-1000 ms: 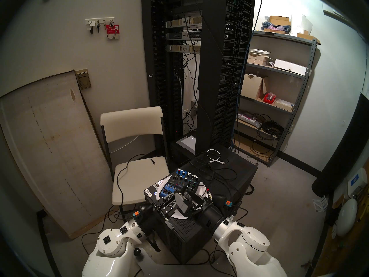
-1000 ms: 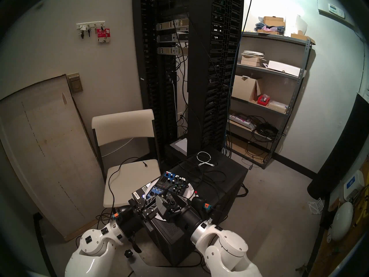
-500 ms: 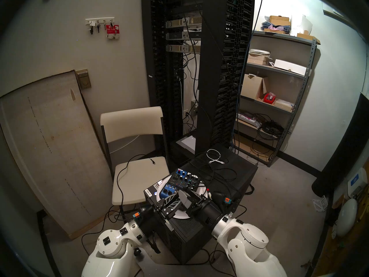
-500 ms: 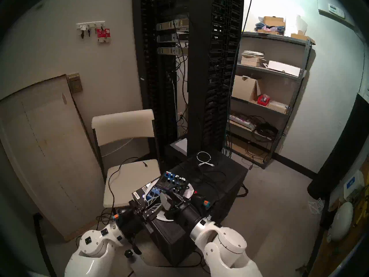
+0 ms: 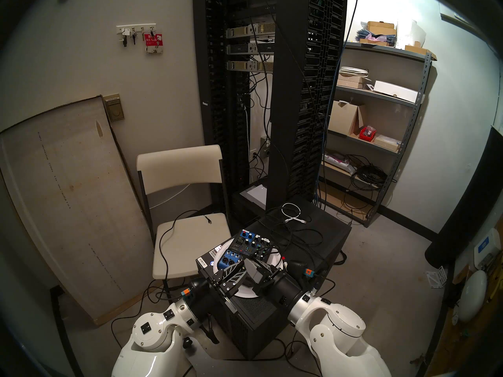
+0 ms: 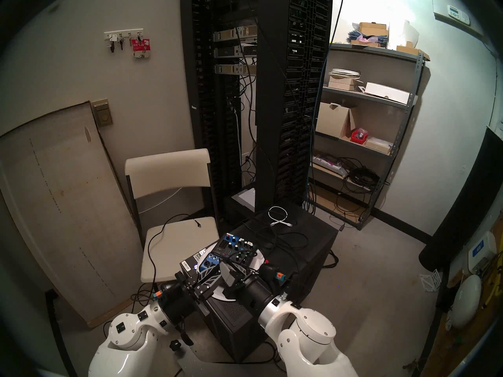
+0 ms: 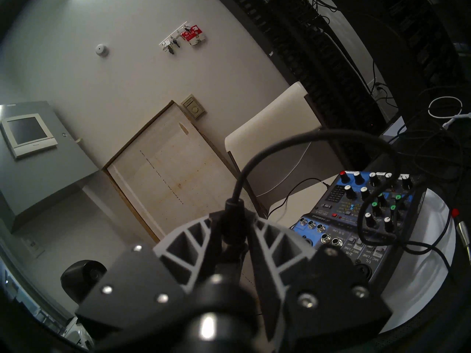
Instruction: Insert aux cable
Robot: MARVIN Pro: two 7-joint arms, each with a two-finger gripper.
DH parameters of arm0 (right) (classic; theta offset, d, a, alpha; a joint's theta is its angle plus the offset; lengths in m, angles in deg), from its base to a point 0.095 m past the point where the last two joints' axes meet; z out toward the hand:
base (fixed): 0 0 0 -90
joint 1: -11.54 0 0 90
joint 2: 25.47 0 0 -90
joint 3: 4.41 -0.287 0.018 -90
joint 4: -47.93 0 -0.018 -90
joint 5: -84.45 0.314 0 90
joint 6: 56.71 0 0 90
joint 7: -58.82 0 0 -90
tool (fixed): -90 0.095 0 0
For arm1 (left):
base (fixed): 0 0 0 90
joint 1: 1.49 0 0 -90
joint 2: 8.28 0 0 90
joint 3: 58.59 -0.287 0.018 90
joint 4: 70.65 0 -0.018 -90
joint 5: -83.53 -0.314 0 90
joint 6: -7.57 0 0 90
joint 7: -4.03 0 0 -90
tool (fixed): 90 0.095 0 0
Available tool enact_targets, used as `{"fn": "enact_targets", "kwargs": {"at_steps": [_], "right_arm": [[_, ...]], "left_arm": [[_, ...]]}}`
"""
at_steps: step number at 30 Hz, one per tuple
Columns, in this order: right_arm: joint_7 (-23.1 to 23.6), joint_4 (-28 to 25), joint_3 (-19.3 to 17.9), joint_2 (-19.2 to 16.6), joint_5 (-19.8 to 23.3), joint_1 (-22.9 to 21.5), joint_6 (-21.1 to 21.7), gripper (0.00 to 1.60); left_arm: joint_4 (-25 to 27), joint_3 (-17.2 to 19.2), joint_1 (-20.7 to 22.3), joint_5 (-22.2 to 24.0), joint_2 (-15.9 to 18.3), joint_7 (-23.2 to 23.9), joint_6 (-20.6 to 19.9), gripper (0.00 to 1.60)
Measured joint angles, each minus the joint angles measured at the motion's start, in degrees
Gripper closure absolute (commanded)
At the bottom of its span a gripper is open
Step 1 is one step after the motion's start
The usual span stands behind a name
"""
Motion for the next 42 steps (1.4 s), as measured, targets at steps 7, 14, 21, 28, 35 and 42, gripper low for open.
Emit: {"fn": "enact_targets", "kwargs": {"at_steps": [7, 14, 21, 28, 35, 42], "right_arm": [[0.02, -0.03, -0.01, 0.00, 0.03, -0.01, -0.12, 0.91], [0.11, 0.04, 0.06, 0.04, 0.08, -0.08, -0.13, 0.78], [0.10, 0.21, 0.27, 0.09, 0.19, -0.39, -0.12, 0.55], [0.09, 0.39, 0.28, 0.19, 0.22, -0.78, -0.12, 0.83], [0.09, 0.46, 0.26, 0.22, 0.23, -1.13, -0.09, 1.44], [0.00, 0.53, 0.16, 0.19, 0.21, -1.26, -0.04, 1.60]], "left_arm": [[-0.04, -0.02, 0.12, 0.13, 0.08, 0.30, -0.04, 1.60], [0.16, -0.21, 0.14, 0.19, 0.10, 0.92, -0.07, 1.60], [0.55, -0.48, -0.12, 0.20, 0.07, 1.32, -0.09, 1.60], [0.68, -0.56, -0.69, 0.20, 0.06, 1.54, -0.09, 1.60], [0.75, -0.57, -1.05, 0.11, 0.04, 1.57, -0.07, 1.60], [0.77, -0.56, -1.11, 0.02, 0.03, 1.38, -0.04, 1.60]]}}
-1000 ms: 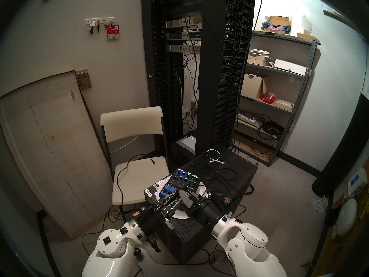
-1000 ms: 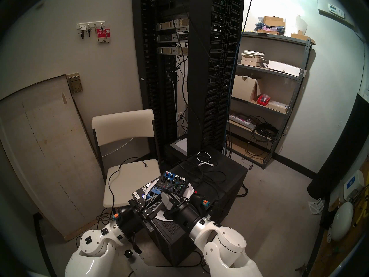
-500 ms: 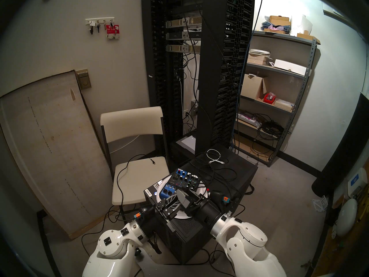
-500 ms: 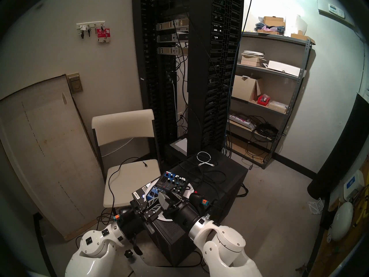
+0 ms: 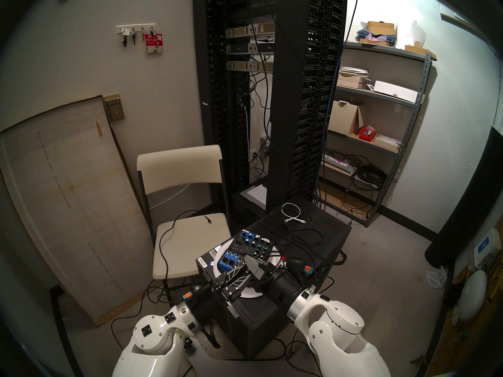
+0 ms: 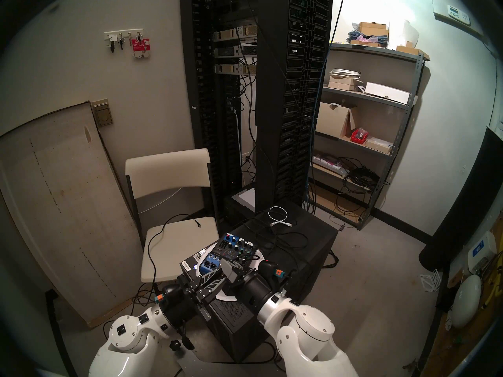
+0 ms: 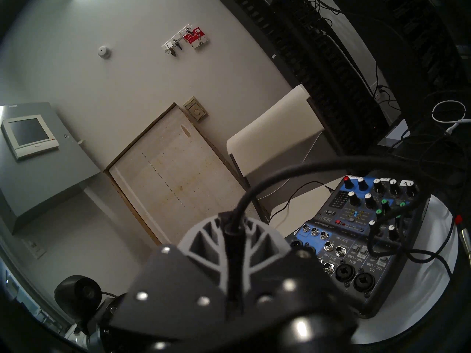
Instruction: Insert aux cable
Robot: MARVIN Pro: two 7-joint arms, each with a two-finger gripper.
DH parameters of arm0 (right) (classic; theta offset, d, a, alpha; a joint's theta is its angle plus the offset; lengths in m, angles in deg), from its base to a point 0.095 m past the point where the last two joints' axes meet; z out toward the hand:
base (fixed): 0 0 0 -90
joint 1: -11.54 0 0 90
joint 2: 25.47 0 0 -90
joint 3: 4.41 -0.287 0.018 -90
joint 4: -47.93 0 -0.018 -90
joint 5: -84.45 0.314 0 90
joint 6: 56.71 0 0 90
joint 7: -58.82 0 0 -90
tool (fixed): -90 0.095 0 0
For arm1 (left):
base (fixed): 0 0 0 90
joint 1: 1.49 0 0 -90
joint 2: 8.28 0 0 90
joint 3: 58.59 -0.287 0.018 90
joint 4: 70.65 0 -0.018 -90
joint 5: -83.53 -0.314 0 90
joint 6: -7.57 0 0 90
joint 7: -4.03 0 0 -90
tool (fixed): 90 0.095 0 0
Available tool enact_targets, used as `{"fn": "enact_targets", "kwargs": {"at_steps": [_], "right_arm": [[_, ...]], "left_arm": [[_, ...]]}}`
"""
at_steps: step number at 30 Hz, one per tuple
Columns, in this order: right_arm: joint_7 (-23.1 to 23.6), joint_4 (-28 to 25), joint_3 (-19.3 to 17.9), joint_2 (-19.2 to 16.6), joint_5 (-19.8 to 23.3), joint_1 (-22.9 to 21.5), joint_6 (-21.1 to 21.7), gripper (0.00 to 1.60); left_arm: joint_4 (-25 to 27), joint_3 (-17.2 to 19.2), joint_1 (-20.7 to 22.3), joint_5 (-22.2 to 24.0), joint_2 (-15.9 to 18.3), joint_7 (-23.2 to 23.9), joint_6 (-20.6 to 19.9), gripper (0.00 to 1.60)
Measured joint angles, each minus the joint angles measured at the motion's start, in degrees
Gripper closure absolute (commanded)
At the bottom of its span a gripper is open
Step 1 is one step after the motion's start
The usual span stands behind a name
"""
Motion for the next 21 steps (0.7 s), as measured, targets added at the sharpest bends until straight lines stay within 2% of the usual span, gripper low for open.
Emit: {"fn": "enact_targets", "kwargs": {"at_steps": [9, 10, 13, 14, 17, 20, 21], "right_arm": [[0.09, -0.25, 0.08, -0.69, -0.57, -0.26, -0.05, 1.60], [0.09, -0.32, 0.08, -0.80, -0.79, -0.27, -0.16, 1.60], [0.12, -0.50, 0.15, -1.04, -1.63, -0.17, -0.88, 1.60], [0.14, -0.52, 0.15, -1.04, -1.82, -0.10, -1.20, 1.60], [0.17, -0.53, 0.15, -0.89, -2.06, 0.16, -1.96, 1.60], [0.18, -0.49, 0.12, -0.61, -1.93, 0.51, -2.88, 1.60], [0.18, -0.44, 0.11, -0.52, -1.81, 0.65, -3.28, 1.60]], "left_arm": [[0.01, -0.07, 0.27, -0.33, 0.01, -0.28, 0.02, 1.60], [0.01, -0.08, 0.29, -0.39, 0.01, -0.28, 0.01, 1.49], [0.08, -0.09, 0.41, -0.63, 0.00, -0.32, -0.04, 1.41], [0.11, -0.09, 0.46, -0.68, -0.02, -0.32, -0.09, 1.22], [0.23, -0.09, 0.56, -0.77, -0.05, -0.32, -0.52, 1.20], [0.35, -0.08, 0.71, -0.81, -0.07, -0.29, -1.13, 0.90], [0.40, -0.07, 0.78, -0.82, -0.07, -0.27, -1.36, 0.90]]}}
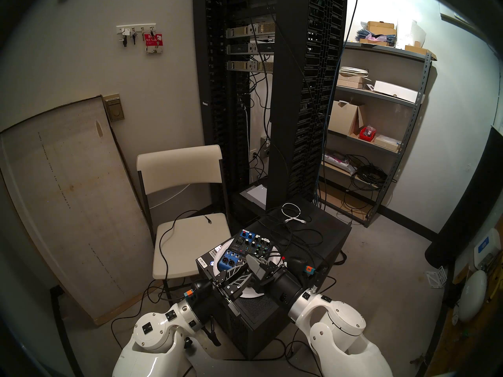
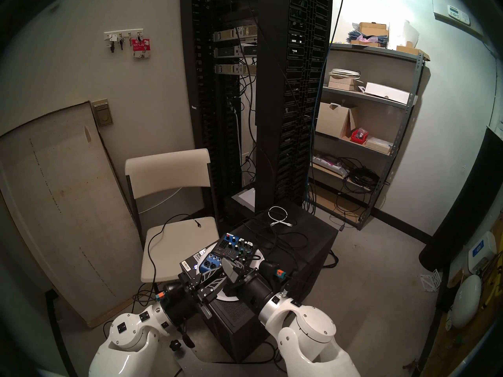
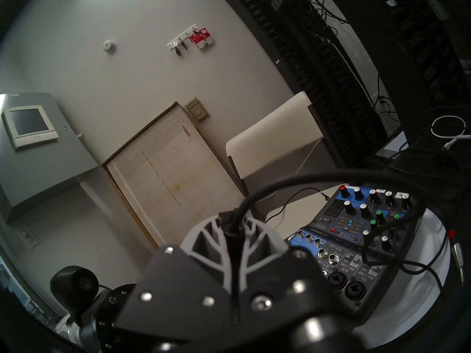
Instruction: Insert aux cable
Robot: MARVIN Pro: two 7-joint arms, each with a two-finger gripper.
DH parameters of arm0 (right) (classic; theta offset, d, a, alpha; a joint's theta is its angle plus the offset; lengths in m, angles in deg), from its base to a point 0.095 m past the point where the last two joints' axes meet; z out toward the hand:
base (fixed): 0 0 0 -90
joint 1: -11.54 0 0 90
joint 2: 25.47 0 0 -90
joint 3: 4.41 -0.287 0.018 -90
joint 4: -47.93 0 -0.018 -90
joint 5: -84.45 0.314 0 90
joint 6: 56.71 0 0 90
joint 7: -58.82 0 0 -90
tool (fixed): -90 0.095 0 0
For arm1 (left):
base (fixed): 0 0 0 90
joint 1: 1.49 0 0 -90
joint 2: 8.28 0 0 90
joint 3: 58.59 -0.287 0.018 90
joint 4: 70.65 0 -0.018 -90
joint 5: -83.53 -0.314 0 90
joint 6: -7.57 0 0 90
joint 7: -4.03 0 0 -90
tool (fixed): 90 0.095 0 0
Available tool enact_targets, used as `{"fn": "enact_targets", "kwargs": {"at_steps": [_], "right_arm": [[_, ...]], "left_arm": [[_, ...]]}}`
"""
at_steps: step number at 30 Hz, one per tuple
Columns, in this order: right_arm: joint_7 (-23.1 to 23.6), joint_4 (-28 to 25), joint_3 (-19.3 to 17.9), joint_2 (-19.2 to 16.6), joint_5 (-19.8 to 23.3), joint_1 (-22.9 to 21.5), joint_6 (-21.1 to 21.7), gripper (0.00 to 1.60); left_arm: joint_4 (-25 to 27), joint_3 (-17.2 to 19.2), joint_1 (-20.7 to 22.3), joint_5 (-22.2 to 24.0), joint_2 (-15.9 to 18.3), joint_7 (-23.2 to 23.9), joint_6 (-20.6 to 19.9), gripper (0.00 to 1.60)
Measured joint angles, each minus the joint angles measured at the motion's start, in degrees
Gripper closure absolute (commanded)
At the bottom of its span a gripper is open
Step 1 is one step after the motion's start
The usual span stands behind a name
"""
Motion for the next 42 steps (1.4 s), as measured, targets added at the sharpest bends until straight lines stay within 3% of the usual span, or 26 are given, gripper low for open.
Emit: {"fn": "enact_targets", "kwargs": {"at_steps": [2, 6, 7, 8, 28, 42], "right_arm": [[0.02, 0.02, -0.04, 0.10, 0.18, 0.14, -0.40, 1.60], [0.26, 0.02, -0.34, 0.43, 0.59, 0.48, -1.27, 1.60], [0.31, 0.02, -0.42, 0.47, 0.65, 0.52, -1.41, 1.60], [0.40, 0.00, -0.62, 0.53, 0.75, 0.59, -1.65, 1.60], [0.00, 1.12, -0.58, 0.76, -1.47, 0.35, -7.81, 1.60], [-3.54, 6.09, 3.64, -1.06, -6.57, -1.27, -17.07, 1.60]], "left_arm": [[0.03, 0.06, 0.05, -0.01, -0.01, 0.00, -0.23, 0.85], [0.07, 0.33, 0.12, -0.01, -0.03, -0.24, -0.83, 0.26], [0.07, 0.42, 0.13, -0.01, -0.04, -0.32, -0.91, 0.04], [0.07, 0.63, 0.13, -0.01, -0.04, -0.51, -1.05, 0.00], [3.96, 5.71, -3.23, 3.80, 0.75, 0.48, -3.74, 0.00], [6.86, 9.82, -6.38, 6.60, -0.08, -0.30, -3.89, 0.00]]}}
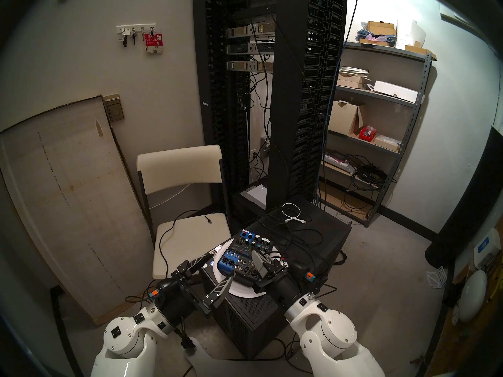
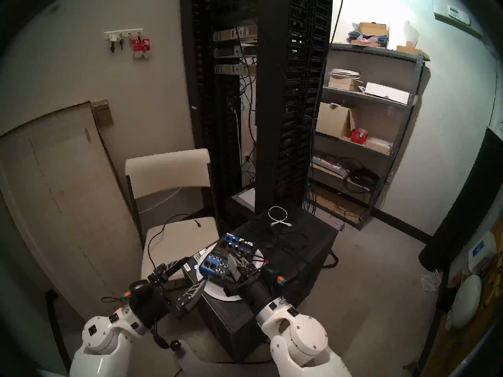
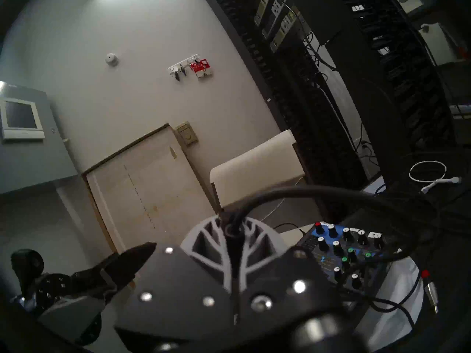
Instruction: Insert aux cable
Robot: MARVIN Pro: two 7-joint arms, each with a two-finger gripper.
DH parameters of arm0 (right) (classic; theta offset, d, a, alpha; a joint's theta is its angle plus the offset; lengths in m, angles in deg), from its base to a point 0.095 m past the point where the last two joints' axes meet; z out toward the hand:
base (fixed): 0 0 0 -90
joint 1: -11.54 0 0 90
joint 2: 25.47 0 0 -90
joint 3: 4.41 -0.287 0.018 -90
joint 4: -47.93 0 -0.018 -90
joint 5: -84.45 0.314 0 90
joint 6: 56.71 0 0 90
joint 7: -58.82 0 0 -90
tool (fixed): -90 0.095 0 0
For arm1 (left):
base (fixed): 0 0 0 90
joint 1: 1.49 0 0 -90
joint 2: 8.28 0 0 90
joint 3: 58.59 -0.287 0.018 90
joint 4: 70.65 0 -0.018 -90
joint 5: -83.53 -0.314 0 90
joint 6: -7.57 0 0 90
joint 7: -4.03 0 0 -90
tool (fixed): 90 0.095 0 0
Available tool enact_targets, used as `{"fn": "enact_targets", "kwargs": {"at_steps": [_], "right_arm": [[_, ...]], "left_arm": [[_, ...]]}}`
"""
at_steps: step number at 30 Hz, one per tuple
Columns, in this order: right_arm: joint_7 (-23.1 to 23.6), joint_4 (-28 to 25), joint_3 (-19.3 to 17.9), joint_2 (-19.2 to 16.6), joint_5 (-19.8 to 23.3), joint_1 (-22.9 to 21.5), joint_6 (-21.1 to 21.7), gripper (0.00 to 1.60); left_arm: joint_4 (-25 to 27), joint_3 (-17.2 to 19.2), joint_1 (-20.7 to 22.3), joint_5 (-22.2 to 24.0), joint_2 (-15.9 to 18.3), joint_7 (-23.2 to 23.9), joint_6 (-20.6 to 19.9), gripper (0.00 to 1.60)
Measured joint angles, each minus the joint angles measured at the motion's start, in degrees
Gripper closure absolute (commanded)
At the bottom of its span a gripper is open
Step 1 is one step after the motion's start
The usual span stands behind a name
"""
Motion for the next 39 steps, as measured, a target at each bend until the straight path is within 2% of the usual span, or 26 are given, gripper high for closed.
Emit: {"fn": "enact_targets", "kwargs": {"at_steps": [10, 21, 39], "right_arm": [[-2.88, 3.25, 3.01, -1.74, -5.88, -1.63, -5.57, 1.60], [-6.85, 8.06, 4.32, -1.98, -13.06, -3.67, -10.91, 1.60], [-10.18, 14.74, 5.04, -0.58, -16.81, -7.95, -14.98, 1.60]], "left_arm": [[0.22, 1.22, 1.40, 0.33, -1.11, -2.92, 0.33, 0.00], [0.05, -0.55, 3.22, -2.02, -1.23, -3.94, 1.03, 0.00], [-0.33, -1.03, 3.63, -3.08, -1.62, -5.01, 2.42, 0.00]]}}
